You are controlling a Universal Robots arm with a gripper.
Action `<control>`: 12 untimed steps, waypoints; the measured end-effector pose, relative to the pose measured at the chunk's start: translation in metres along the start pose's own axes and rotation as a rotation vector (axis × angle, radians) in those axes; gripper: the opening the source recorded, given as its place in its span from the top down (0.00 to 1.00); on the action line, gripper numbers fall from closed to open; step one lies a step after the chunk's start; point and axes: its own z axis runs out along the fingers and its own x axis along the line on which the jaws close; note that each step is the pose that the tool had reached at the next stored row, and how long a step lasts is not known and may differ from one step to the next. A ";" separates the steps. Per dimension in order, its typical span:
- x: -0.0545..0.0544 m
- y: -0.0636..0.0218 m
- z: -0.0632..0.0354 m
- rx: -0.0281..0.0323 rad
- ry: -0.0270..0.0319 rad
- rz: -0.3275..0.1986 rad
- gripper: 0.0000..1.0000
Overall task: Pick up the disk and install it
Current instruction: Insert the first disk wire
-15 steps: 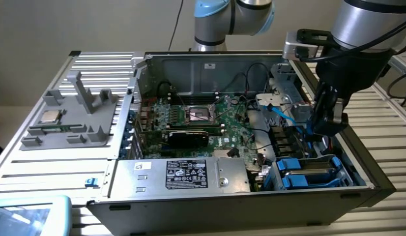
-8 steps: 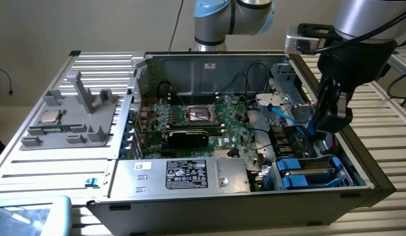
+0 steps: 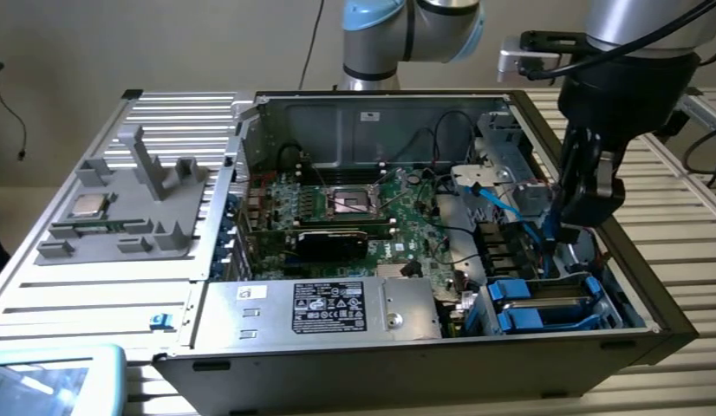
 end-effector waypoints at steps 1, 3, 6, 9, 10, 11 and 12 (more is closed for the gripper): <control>0.001 0.0018 -0.0001 0.0016 0.0037 0.000 0.64; 0.002 0.0057 -0.0003 0.0047 0.0108 -0.001 0.64; 0.003 0.0071 0.0017 0.0078 0.0177 -0.001 0.64; 0.003 0.0080 0.0054 0.0102 0.0236 0.001 0.64; 0.003 0.0084 0.0065 0.0107 0.0250 0.001 0.64; 0.003 0.0088 0.0072 0.0113 0.0265 0.002 0.64; 0.003 0.0090 0.0078 0.0118 0.0277 0.002 0.64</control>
